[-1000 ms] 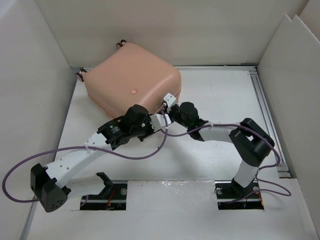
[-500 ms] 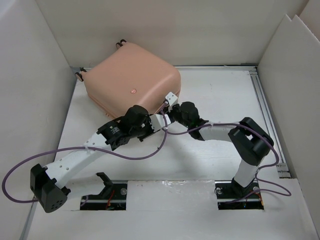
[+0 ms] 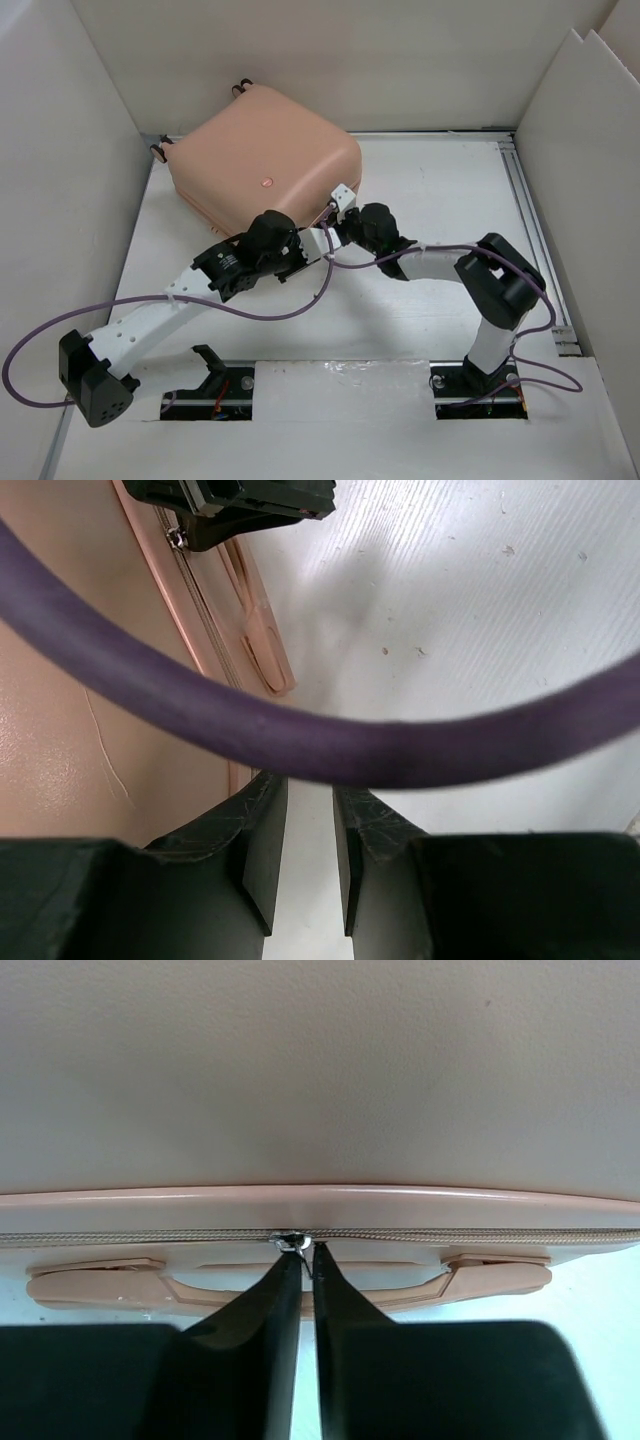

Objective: Pack the luggage

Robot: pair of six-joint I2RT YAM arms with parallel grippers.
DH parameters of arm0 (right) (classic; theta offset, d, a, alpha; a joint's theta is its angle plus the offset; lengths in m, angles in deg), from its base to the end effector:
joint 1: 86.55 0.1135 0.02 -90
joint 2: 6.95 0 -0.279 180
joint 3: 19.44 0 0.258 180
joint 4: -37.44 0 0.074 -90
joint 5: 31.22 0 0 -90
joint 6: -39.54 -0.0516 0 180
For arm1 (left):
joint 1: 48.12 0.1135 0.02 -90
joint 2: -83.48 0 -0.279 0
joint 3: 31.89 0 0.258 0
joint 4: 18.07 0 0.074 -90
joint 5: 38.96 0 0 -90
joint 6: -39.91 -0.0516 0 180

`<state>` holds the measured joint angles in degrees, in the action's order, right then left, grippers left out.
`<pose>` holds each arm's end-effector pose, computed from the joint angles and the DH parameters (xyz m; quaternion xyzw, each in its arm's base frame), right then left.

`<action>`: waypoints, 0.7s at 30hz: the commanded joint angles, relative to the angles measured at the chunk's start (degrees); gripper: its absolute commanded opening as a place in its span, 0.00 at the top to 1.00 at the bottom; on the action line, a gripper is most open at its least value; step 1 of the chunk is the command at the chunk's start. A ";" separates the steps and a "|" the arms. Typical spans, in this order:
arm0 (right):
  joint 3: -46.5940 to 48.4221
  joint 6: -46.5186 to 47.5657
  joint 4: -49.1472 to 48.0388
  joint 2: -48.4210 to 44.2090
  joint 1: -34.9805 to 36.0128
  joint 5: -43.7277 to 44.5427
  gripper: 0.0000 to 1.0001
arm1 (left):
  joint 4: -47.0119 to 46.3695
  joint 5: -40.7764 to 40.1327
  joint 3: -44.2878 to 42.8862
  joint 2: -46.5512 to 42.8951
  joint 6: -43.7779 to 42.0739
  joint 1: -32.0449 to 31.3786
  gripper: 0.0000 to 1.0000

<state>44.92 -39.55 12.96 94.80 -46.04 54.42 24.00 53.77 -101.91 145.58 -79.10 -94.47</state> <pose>0.3047 0.2655 0.2020 -0.3604 0.6939 0.1878 0.5944 0.1700 -0.1818 0.3251 0.5488 0.6923 -0.0914 0.4597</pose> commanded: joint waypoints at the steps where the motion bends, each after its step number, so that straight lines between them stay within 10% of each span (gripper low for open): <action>1: 2.61 -1.07 -3.19 1.16 -0.79 -1.09 0.87 | -1.38 -0.17 0.68 -1.46 0.45 0.38 0.78; 4: 1.91 -2.65 -6.53 1.16 -1.49 -2.14 1.00 | -1.38 -0.17 0.68 -1.46 -0.08 0.38 0.78; 13: 1.46 -3.10 0.13 -2.00 -4.56 9.70 1.00 | 0.47 1.06 -0.63 0.81 -1.21 0.38 0.78; 21: 8.31 -6.08 4.80 -2.45 -11.94 1.29 1.00 | 3.28 -3.60 -6.87 7.85 -5.70 -3.13 0.77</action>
<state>48.92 -44.48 18.29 95.06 -55.02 55.33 26.47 51.56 -104.78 152.60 -82.62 -97.29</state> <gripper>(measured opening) 0.013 0.226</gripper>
